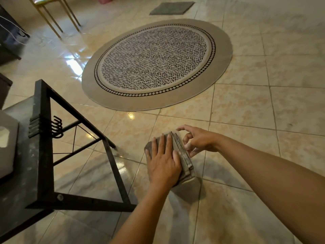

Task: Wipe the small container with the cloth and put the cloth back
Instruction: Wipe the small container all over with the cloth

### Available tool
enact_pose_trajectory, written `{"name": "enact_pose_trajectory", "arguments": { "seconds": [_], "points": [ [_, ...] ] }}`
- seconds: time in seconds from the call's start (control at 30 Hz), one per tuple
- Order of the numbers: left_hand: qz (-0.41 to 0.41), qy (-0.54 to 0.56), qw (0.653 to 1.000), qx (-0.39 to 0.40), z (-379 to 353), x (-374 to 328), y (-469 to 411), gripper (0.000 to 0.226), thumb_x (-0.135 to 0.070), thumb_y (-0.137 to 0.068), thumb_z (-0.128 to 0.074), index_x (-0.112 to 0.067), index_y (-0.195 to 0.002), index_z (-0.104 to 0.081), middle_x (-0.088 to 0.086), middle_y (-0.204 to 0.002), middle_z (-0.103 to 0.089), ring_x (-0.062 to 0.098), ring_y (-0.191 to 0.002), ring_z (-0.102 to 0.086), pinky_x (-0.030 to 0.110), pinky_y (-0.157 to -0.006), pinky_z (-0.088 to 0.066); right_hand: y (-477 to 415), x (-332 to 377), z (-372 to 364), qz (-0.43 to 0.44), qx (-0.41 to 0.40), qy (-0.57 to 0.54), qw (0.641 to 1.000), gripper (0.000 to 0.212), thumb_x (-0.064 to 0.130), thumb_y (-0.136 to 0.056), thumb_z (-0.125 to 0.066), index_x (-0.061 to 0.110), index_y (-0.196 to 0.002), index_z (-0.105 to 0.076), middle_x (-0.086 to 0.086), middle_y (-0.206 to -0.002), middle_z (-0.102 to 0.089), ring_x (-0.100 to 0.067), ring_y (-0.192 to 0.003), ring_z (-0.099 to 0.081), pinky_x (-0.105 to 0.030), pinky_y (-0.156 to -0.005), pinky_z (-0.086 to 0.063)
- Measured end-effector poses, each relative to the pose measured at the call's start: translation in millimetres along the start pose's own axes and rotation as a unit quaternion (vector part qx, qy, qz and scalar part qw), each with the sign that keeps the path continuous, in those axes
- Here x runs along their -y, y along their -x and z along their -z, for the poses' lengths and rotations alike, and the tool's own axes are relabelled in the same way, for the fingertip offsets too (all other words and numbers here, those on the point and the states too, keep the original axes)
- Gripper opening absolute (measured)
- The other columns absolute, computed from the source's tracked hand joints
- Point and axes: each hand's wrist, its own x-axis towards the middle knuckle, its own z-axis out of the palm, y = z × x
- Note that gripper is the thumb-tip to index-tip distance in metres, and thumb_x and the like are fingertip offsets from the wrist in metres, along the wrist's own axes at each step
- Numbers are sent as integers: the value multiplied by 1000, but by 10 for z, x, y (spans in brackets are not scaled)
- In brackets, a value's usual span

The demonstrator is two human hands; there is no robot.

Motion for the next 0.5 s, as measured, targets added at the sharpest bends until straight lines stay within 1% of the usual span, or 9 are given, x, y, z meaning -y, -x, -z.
{"name": "enact_pose_trajectory", "arguments": {
  "seconds": [0.07,0.1,0.17,0.2,0.23,0.3,0.37,0.43,0.5],
  "points": [
    [-14,-11,1000,11,-31,-106,161,61,-49,-105,-11,-36,-155,20,-8,-161,30,20,-147,34,51,-120,18,-7,2,6,1,7,3,1000,81,-20,-84,-52,27,-148,-34,-17,-102,-55,-26,-80,-65,-40,-67,-62],
    [-32,-14,999,12,-51,-165,174,60,-49,-105,-12,-37,-155,20,-9,-160,31,20,-147,34,49,-119,21,-4,0,7,2,11,6,1000,82,-21,-84,-51,27,-148,-34,-19,-109,-58,-29,-85,-67,-43,-70,-62],
    [-64,-10,998,-3,-57,-196,28,59,-47,-105,-14,-38,-156,16,-9,-162,26,20,-148,30,50,-120,18,-12,-20,11,3,14,12,1000,83,-22,-82,-48,28,-147,-34,-26,-122,-59,-34,-93,-68,-52,-77,-61],
    [-67,-8,998,-5,-40,-160,-81,59,-46,-105,-14,-38,-156,14,-10,-163,23,19,-149,28,51,-121,15,-16,-29,8,4,12,11,1000,83,-22,-82,-48,29,-147,-35,-28,-122,-59,-34,-91,-67,-53,-77,-60],
    [-56,-7,998,-6,-18,-98,-178,59,-45,-105,-14,-39,-156,14,-10,-164,21,18,-150,26,51,-122,13,-14,-32,5,5,10,5,1000,84,-22,-83,-49,29,-148,-34,-28,-116,-60,-31,-87,-67,-49,-74,-62],
    [-12,-2,1000,-9,2,29,-248,60,-45,-103,-11,-38,-156,17,-8,-166,19,18,-150,26,52,-122,12,-18,-28,5,7,3,-5,1000,82,-20,-84,-52,27,-149,-34,-18,-97,-57,-23,-77,-65,-42,-71,-62],
    [8,3,1000,-8,2,49,-104,61,-44,-102,-9,-35,-155,20,-6,-165,22,20,-149,29,51,-121,14,-18,-11,2,8,4,-5,1000,78,-19,-86,-54,26,-147,-36,-12,-90,-53,-20,-73,-62,-43,-73,-62],
    [-13,-1,1000,3,-25,-42,90,61,-44,-104,-11,-34,-155,20,-7,-163,27,21,-148,32,50,-119,18,-17,3,2,5,11,-3,1000,78,-20,-85,-52,26,-147,-36,-13,-94,-54,-22,-76,-63,-46,-75,-62],
    [-53,-8,999,6,-63,-138,95,61,-44,-104,-14,-36,-155,18,-9,-161,28,20,-148,31,49,-119,19,-10,10,-3,6,17,2,1000,80,-22,-83,-49,26,-146,-35,-18,-108,-60,-26,-84,-65,-44,-72,-62]
  ]
}}
